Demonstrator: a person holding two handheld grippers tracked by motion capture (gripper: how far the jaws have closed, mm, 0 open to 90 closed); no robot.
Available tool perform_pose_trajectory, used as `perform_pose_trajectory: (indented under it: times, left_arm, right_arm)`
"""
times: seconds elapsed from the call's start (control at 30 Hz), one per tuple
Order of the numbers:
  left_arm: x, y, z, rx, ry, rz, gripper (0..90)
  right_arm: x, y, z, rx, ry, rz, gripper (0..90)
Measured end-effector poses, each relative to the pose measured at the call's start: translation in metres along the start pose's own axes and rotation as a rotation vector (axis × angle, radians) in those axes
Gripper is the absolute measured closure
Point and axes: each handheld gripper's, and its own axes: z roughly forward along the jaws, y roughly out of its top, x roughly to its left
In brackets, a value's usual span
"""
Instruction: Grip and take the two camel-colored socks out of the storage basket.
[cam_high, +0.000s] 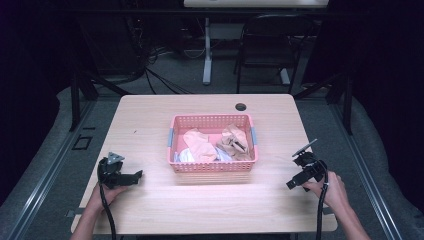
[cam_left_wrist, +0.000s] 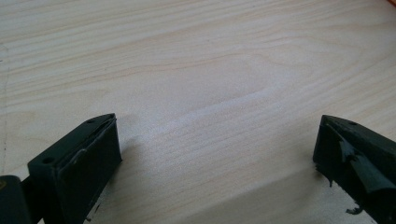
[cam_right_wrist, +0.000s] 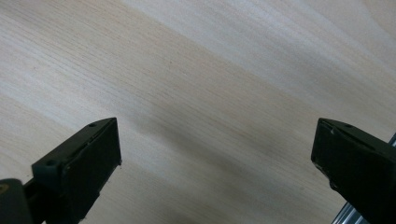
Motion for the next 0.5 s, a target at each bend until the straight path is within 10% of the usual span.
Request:
perform_pose_trajectory:
  times: [0.5]
  left_arm:
    - [0.0000, 0.0000, 0.0000, 0.000, 0.000, 0.000, 0.4]
  right_arm:
    - [0.0052, 0.0014, -0.0097, 0.026, -0.003, -0.037, 1.4]
